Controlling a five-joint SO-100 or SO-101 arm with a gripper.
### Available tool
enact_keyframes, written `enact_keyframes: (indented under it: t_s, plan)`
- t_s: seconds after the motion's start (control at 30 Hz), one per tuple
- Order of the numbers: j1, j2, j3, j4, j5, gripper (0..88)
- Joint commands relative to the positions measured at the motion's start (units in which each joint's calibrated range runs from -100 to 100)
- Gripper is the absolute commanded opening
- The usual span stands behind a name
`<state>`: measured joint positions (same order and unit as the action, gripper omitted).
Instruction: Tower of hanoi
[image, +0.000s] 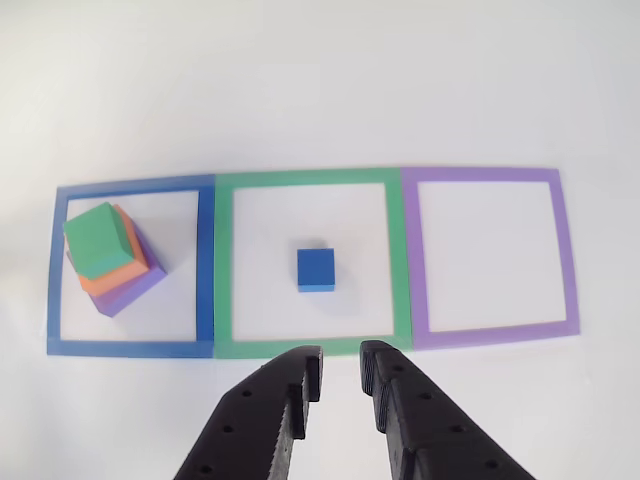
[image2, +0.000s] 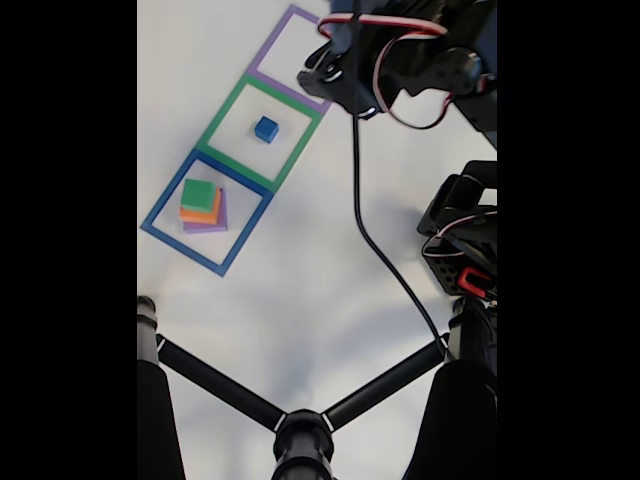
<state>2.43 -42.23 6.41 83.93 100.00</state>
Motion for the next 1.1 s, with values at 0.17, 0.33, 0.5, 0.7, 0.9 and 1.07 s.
enact_keyframes:
  t_s: [0.17, 0.33, 0.5, 0.7, 0.9, 1.07]
  plan:
    - [6.61, 0.17, -8.91, 6.19, 0.00, 0.0]
    - [9.96, -2.08, -2.64, 4.49, 0.00, 0.0]
    - [12.25, -8.33, 13.54, -5.46, 0.00, 5.3]
    - [15.30, -13.22, 33.44, -21.08, 0.00, 19.9]
    - [15.22, -13.94, 49.79, -39.62, 0.00, 25.3]
    - [13.70, -12.89, 62.33, -58.24, 0.00, 28.3]
